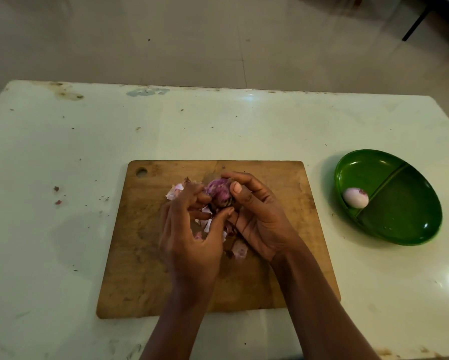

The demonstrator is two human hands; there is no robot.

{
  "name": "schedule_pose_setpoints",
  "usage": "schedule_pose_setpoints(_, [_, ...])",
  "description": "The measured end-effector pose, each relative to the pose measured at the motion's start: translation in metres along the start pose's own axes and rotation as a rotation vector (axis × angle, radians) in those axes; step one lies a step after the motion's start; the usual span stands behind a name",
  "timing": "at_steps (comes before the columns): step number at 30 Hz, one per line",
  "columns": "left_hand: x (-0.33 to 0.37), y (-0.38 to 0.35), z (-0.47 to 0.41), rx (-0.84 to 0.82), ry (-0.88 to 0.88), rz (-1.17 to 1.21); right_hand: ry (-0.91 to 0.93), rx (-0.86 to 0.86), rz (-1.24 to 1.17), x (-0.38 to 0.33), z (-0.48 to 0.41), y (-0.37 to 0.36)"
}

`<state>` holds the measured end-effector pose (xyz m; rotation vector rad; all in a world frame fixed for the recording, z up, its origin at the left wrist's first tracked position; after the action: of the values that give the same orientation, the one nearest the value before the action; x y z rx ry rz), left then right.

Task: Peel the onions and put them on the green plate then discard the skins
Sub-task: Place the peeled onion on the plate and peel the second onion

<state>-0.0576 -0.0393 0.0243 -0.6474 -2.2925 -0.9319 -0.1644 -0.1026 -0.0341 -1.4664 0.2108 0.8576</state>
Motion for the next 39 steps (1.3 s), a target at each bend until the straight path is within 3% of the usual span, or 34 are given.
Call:
schedule_pose_setpoints(19, [0.008, -0.001, -0.008, -0.042, -0.018, 0.052, -0.001, 0.015, -0.042, 0.002, -0.001, 0.003])
schedule_pose_setpoints(26, [-0.007, -0.007, -0.017, -0.121, 0.059, 0.075, 0.014, 0.038, -0.084, 0.002, -0.001, 0.006])
schedule_pose_setpoints(39, [0.020, -0.011, -0.028, -0.138, -0.188, -0.019, 0.041, -0.009, -0.131, -0.003, -0.001, 0.006])
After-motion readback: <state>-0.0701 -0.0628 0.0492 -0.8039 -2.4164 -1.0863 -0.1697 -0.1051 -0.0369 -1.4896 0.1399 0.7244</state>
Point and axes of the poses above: each hand's wrist, its own z-axis away from the middle knuckle, its own y-axis out of the back of the hand, x = y × z, the point moved 9 cm from there along -z, towards the middle knuckle, and after that the axes turned 9 degrees about -z, right-handed, at the moved point
